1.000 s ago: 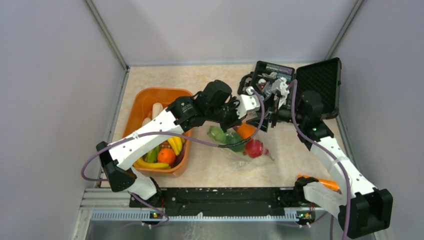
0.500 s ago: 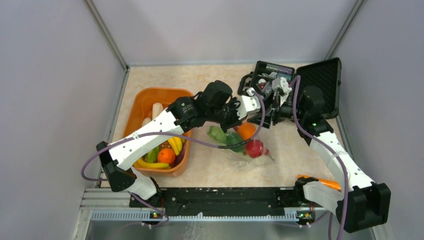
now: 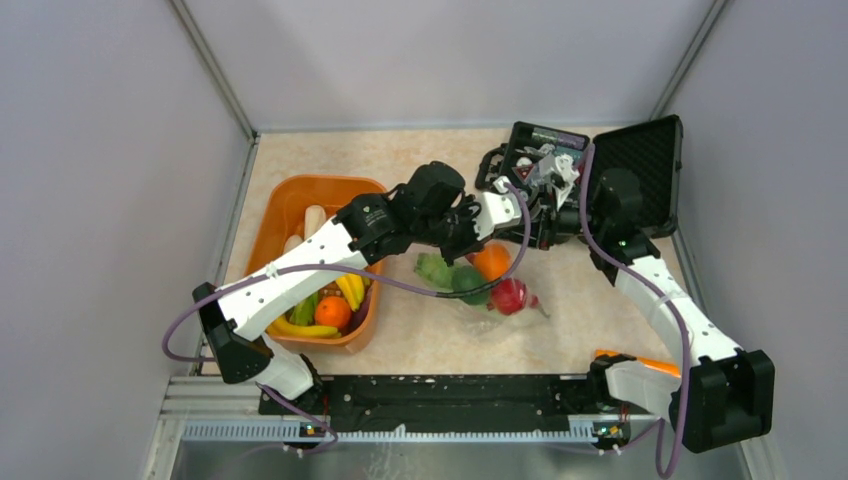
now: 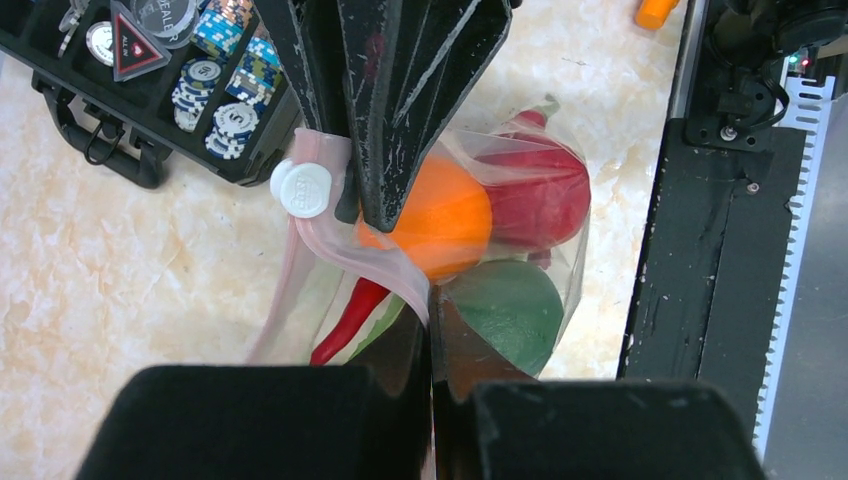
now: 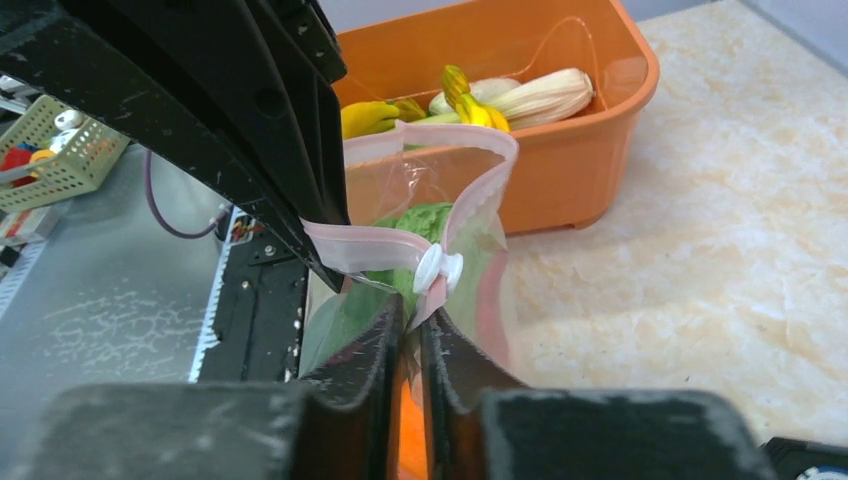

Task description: Place the food in the zip-top bag and seal the zipper

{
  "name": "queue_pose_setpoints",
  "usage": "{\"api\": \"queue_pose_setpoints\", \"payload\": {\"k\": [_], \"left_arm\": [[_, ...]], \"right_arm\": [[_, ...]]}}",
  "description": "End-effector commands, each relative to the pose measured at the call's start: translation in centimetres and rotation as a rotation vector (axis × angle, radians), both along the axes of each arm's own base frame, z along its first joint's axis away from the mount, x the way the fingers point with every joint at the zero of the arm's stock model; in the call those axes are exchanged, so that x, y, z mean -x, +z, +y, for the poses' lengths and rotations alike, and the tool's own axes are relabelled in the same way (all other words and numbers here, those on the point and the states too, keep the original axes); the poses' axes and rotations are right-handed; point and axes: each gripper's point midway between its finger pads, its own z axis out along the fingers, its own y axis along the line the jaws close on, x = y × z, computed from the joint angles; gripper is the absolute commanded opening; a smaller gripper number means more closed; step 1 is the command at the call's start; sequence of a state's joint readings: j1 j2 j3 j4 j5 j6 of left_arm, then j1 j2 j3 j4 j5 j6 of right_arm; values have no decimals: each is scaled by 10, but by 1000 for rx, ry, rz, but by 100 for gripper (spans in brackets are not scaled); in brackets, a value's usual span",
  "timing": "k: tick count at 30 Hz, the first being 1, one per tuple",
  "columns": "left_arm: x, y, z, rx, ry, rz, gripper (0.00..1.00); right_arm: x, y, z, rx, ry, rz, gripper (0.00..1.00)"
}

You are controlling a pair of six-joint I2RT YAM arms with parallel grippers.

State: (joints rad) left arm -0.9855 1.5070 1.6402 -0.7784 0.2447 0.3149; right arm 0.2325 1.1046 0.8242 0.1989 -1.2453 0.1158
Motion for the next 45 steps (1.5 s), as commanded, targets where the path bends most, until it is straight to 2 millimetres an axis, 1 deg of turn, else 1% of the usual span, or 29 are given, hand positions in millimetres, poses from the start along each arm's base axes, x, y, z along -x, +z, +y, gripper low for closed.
{"api": "queue_pose_setpoints", "payload": {"k": [1,3,7,8,9,11,13,15,16,17,18,22,25,27,29,31,33,36,38,41,43,45], "left_arm": [[2,25,0,70,-13,-58,0],[1,22,1,63,-6,-59,0],[-4,11,8,31,35,-67,0],[-5,9,9,27,45,-69,2],[-7,9,11,28,66,-73,7],[-8,7,16,28,92,-74,14],[-9,6,21,33,119,-79,40],[-8,6,25,48,130,-77,50],[-8,10,25,67,138,-78,62],[-7,15,25,90,140,-76,66],[-4,21,25,115,130,-77,69],[9,53,24,231,84,-91,98],[11,70,27,295,92,-111,99],[6,79,29,339,120,-119,99],[0,82,26,381,135,-103,99],[0,82,18,401,96,-69,99],[8,80,8,406,22,-39,99],[13,78,-7,431,-43,0,99],[15,73,-16,432,-73,28,99],[16,64,-25,419,-109,50,92],[14,59,-28,412,-123,49,82],[13,57,-31,413,-130,44,75]], "right_arm": [[6,16,0,-33,38,-83,4],[6,15,-1,-31,24,-87,0],[6,12,-4,-19,-17,-95,0],[7,12,-4,-16,-23,-104,0],[8,13,-5,-17,-26,-113,0],[13,16,-6,-25,-31,-141,0],[17,20,-7,-38,-37,-166,0],[23,22,-8,-45,-33,-186,0],[25,24,-9,-47,-33,-193,0],[27,24,-9,-47,-32,-195,0],[27,24,-10,-45,-36,-196,0],[30,21,-11,-39,-58,-193,0],[31,17,-11,-32,-71,-186,0],[31,13,-11,-23,-76,-176,0],[32,12,-11,-19,-80,-176,0],[33,12,-10,-19,-80,-185,0],[34,14,-11,-21,-85,-189,0],[35,15,-11,-20,-85,-195,0],[36,15,-11,-20,-86,-197,0],[36,14,-11,-18,-88,-195,0],[36,14,-12,-16,-87,-197,0],[36,14,-12,-15,-88,-195,0]]}}
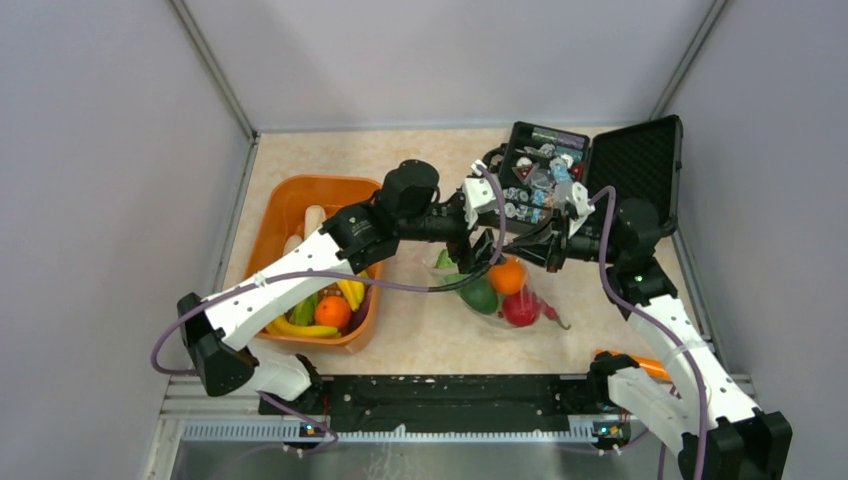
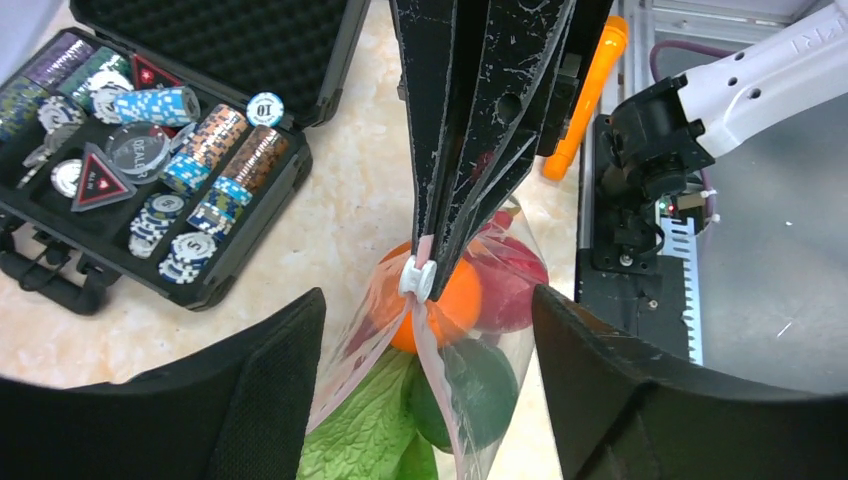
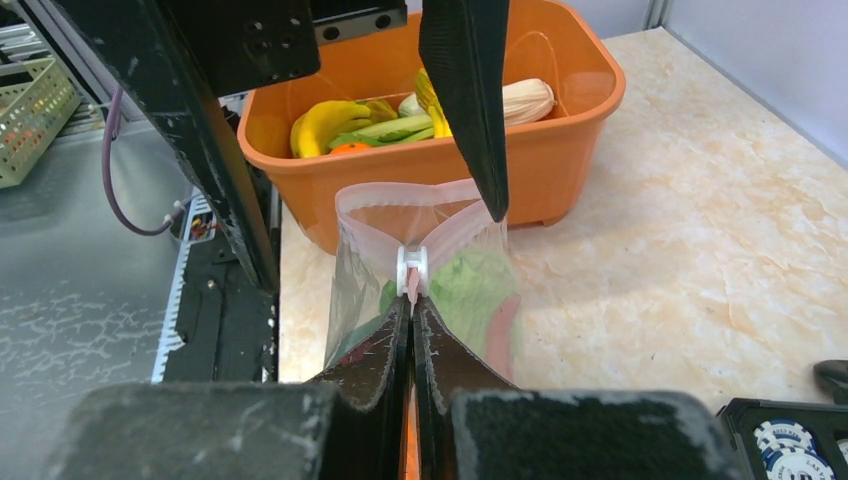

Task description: Place the food in the zip-top bag and seal the zipper

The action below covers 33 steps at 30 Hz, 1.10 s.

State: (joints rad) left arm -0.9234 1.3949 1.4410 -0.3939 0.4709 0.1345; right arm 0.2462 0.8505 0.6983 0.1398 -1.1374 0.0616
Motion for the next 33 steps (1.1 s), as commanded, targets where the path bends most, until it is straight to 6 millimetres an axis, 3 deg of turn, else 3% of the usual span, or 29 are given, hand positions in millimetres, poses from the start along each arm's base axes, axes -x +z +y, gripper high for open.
{"api": "queue_pose_setpoints", "payload": {"k": [1,5,18,23,25,27,33], "left_arm": [[4,18,-11,78,-68,-48,69],[-4,12,-12,59,-61,-59,44],[-8,-4,-13,46,-140,-49,42],[-14,-5,-12,50,-131,-39,19],[-13,-4,-12,57,-142,-38,15],[-11,-5,-12,56,-155,-34,3],[-7,-20,-9,12,-179,-5,0]], "right_arm": [[3,11,0,-8,5,-75,0],[3,12,1,-7,8,-76,0],[2,14,0,-5,2,-76,0],[2,13,0,-3,1,-74,0],[2,12,0,-1,-2,-72,0],[-1,11,-1,0,-17,-72,0],[-5,15,-2,-8,-46,-81,0]]}}
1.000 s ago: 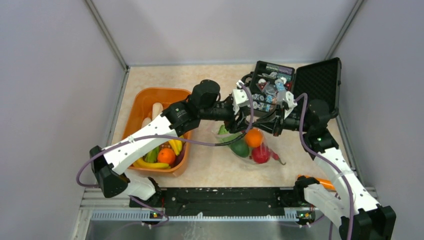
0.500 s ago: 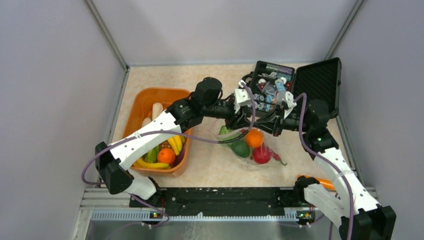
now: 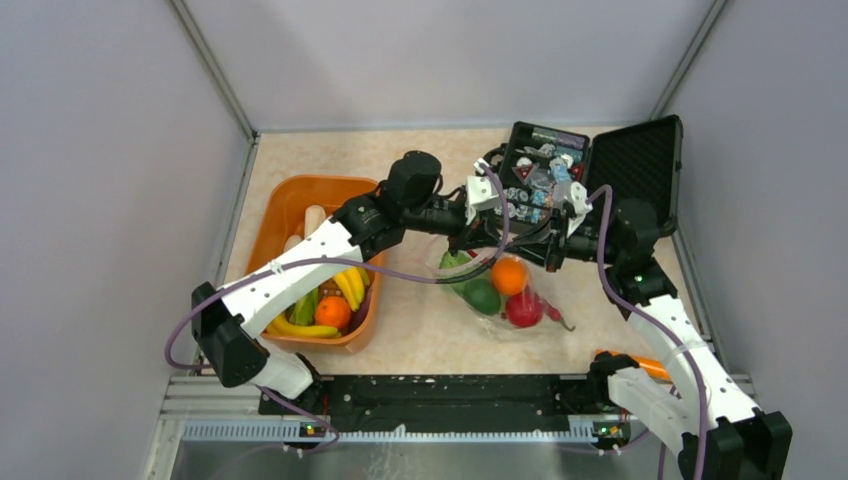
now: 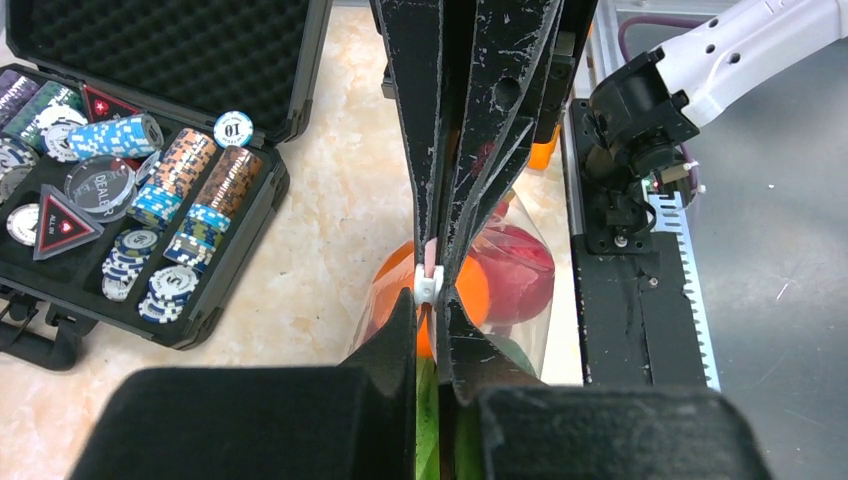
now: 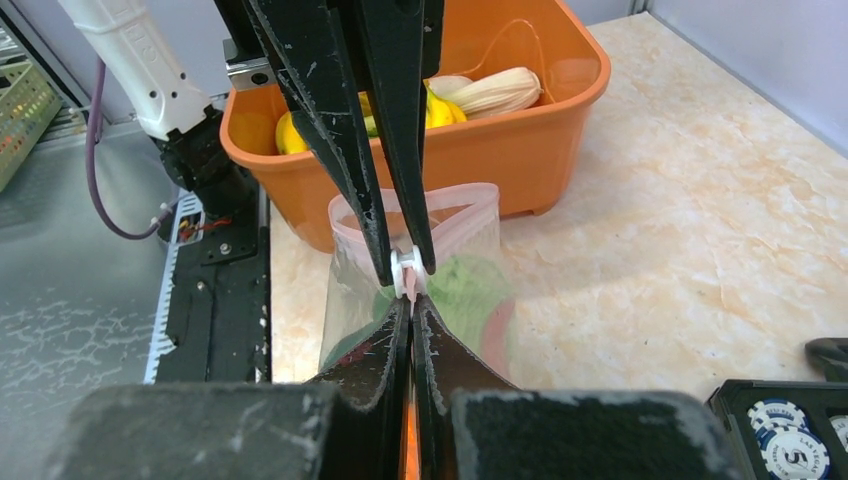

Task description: Place the food in the zip-top bag and seal the zipper

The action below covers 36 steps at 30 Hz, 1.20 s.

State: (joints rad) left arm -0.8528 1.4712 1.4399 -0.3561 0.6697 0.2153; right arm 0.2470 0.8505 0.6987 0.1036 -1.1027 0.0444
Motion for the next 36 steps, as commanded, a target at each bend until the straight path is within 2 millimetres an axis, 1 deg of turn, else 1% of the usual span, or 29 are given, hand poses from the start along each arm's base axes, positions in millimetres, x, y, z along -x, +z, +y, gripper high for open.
{"api": "queue_pose_setpoints", "payload": {"k": [1,4,6,16,18,21,23,25,27,30,31,33,34,35,36], "left_arm": [[1,-4,-1,-3,-34,-5,0],[-5,-16,2,-43,-3,-2,0],[-7,-24,7,-77,11,-5,0],[-15,-44,21,-156,61,3,0],[-13,-44,20,-152,55,11,0],[-10,-31,14,-104,38,18,0],[-11,-25,14,-95,37,5,0],[-13,-31,17,-120,49,0,0],[-15,-43,19,-148,62,14,0],[-16,-53,19,-163,73,41,0],[-16,-54,18,-161,72,47,0],[-17,-51,15,-141,75,45,0],[-17,-48,13,-131,67,41,0],[-17,-46,13,-125,64,37,0],[-16,-45,13,-124,62,36,0]], "right_arm": [[1,22,0,-24,-7,-104,0],[5,25,1,-32,8,-115,0],[7,25,1,-27,21,-110,0],[14,22,0,-11,44,-112,0],[15,21,0,-10,50,-106,0],[16,20,1,-1,57,-121,0],[13,20,0,5,30,-124,0],[15,19,-1,10,32,-122,0],[13,15,-1,20,25,-100,0],[4,5,0,40,-12,-47,0],[4,2,2,45,-7,-26,6],[2,-1,4,58,-5,-3,33],[1,-2,5,65,-10,6,44],[2,-3,5,76,-10,10,49],[1,-2,7,86,-9,6,51]]}}
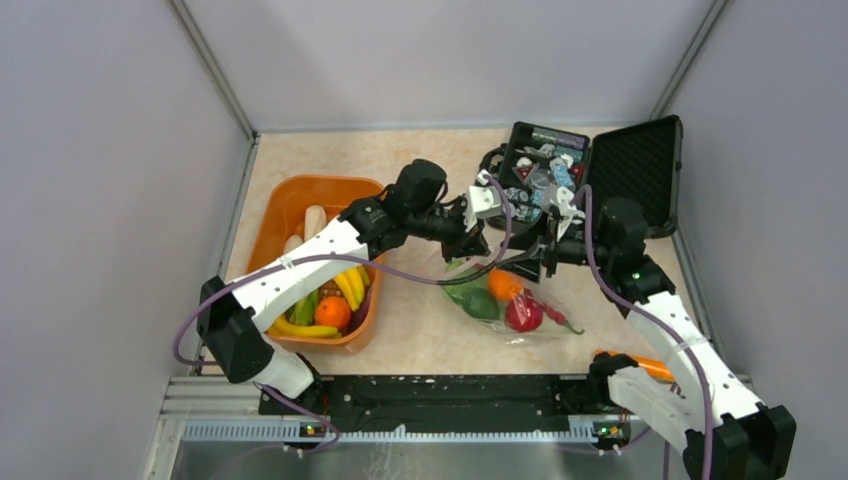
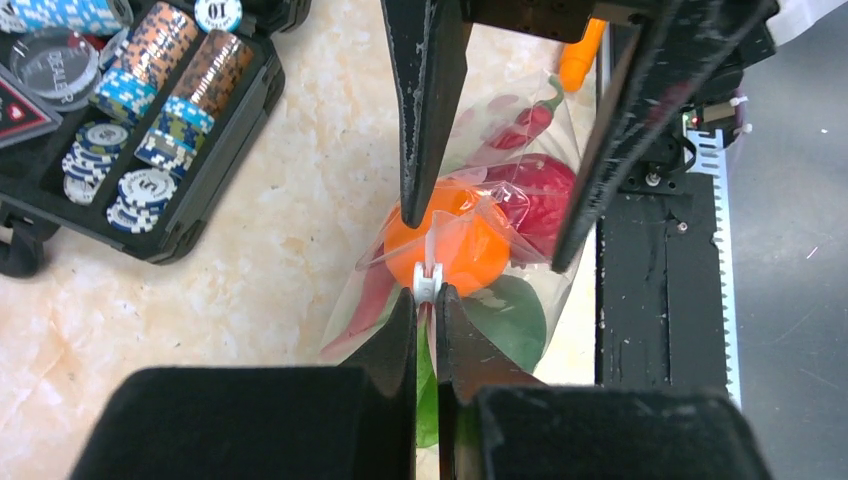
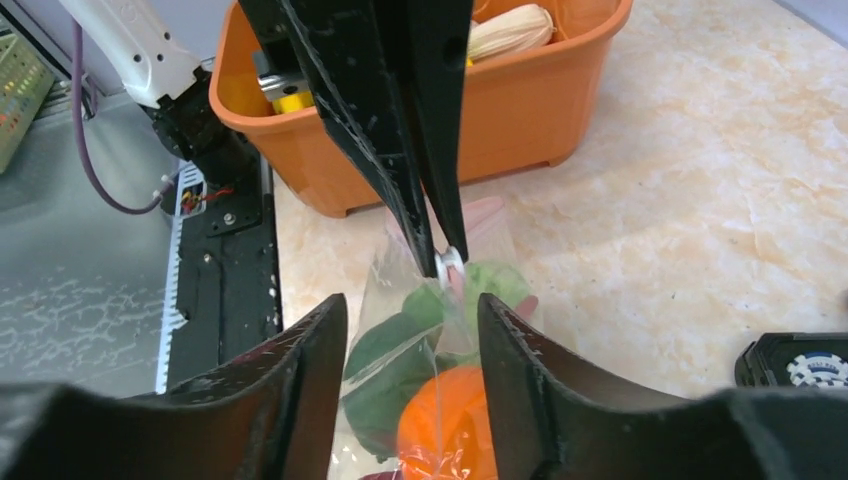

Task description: Place the food in the zip-top bag and seal the zipper

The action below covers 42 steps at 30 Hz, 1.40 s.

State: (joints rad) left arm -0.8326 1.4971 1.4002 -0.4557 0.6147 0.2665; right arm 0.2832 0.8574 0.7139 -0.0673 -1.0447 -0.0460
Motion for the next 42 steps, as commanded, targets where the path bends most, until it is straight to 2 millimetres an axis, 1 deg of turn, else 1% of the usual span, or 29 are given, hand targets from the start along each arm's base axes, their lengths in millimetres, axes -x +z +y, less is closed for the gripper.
{"api": "queue_pose_setpoints", "payload": {"k": [1,4,7,9,12,15,16,17,19,20,23,25,27,30,34,35,39,40,41,42], "left_arm": [[-6,4,-2,17,13,-15,0],[-6,6,-2,23,9,-21,0],[-4,8,-2,28,4,-18,0],[-3,9,-2,30,0,-19,0],[-2,9,0,30,-3,-26,0],[-2,11,1,31,-6,-33,0],[-2,10,1,31,-6,-34,0],[-1,11,1,33,-8,-36,0],[-1,11,1,33,-10,-37,0],[-1,11,1,33,-9,-37,0],[-1,11,1,33,-11,-35,0],[0,12,1,35,-13,-37,0],[0,13,1,38,-14,-38,0],[0,13,1,38,-15,-38,0],[0,13,1,34,-15,-37,0],[-1,12,1,33,-14,-38,0],[-1,13,2,34,-11,-40,0],[-1,13,2,34,-11,-41,0],[-2,13,2,34,-11,-41,0],[-2,14,2,35,-10,-43,0]], "right_arm": [[-2,20,6,25,12,-54,54],[-5,13,12,75,13,-39,57],[-9,-5,19,159,9,-19,60],[-16,-13,19,190,-11,-26,62],[-22,-20,19,200,-30,-48,63],[-22,-25,21,200,-2,-58,63],[-21,-25,23,196,10,-61,61],[-21,-25,24,191,20,-60,57],[-19,-26,27,173,39,-60,40],[-19,-27,27,171,43,-61,37],[-20,-29,27,172,40,-64,32],[-19,-30,27,171,43,-63,34],[-17,-33,27,174,56,-57,34],[-19,-35,28,173,51,-51,28],[-22,-39,28,183,43,-46,15],[-22,-39,28,186,42,-47,13],[-20,-41,27,188,44,-43,13],[-20,-41,27,188,44,-42,10],[-20,-41,27,186,45,-43,3],[-20,-42,27,187,42,-41,0]]}}
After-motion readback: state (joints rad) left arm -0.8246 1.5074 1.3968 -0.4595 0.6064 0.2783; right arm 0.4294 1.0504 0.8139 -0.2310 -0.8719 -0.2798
